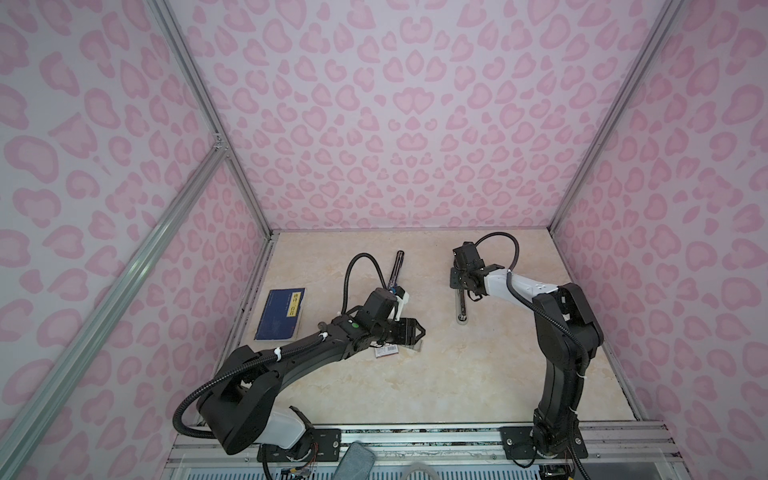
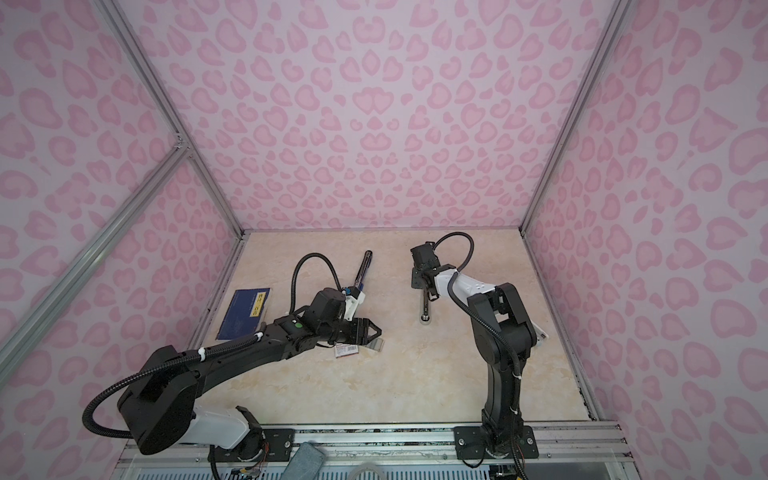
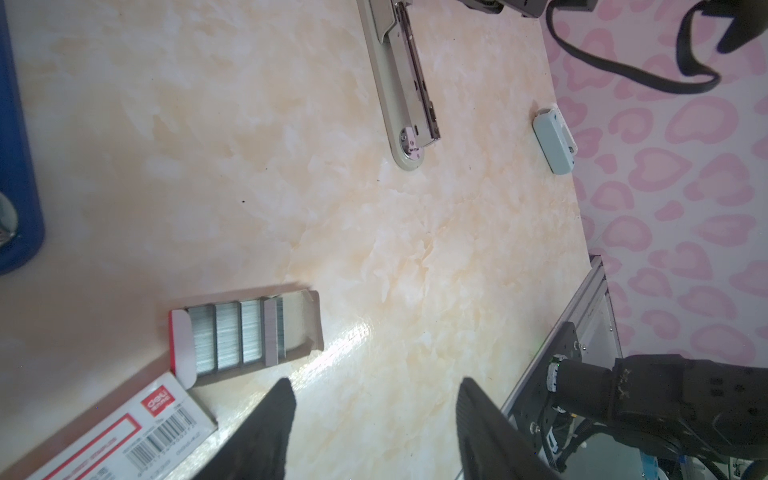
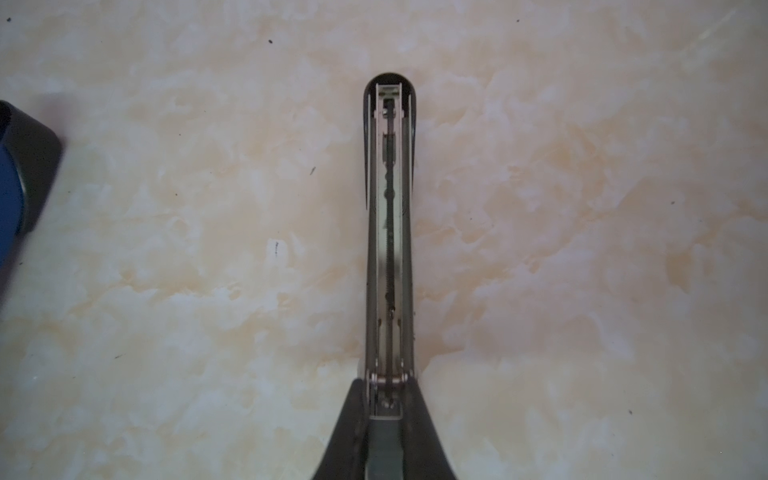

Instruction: Load the staples into the stapler

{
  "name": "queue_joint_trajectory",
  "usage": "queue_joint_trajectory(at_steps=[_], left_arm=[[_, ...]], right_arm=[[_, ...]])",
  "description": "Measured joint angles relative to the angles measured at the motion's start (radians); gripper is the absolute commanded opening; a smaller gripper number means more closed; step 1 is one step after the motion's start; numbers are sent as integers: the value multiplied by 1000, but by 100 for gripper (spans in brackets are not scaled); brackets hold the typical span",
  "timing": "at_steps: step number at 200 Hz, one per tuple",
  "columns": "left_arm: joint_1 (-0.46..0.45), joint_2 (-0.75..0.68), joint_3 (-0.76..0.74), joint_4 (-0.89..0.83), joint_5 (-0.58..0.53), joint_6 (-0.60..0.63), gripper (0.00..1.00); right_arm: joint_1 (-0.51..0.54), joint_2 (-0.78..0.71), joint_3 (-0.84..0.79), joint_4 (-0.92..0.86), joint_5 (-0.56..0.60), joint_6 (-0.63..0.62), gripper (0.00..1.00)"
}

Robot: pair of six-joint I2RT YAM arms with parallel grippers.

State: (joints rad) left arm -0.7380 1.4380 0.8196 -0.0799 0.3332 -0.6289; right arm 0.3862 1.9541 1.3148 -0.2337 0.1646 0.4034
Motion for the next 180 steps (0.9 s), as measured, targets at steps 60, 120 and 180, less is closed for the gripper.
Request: queue_joint_trajectory(at_steps=[60,120,180], left_arm=[[-1,0,0,0,0,0,65],[-2,0,0,0,0,0,64],[-2,0,0,0,0,0,64]], right_arm=[[-7,1,0,0,17,-1,13],[-2,1,-4,2,18,0,13],[0,9,-4,3,18,1,13]])
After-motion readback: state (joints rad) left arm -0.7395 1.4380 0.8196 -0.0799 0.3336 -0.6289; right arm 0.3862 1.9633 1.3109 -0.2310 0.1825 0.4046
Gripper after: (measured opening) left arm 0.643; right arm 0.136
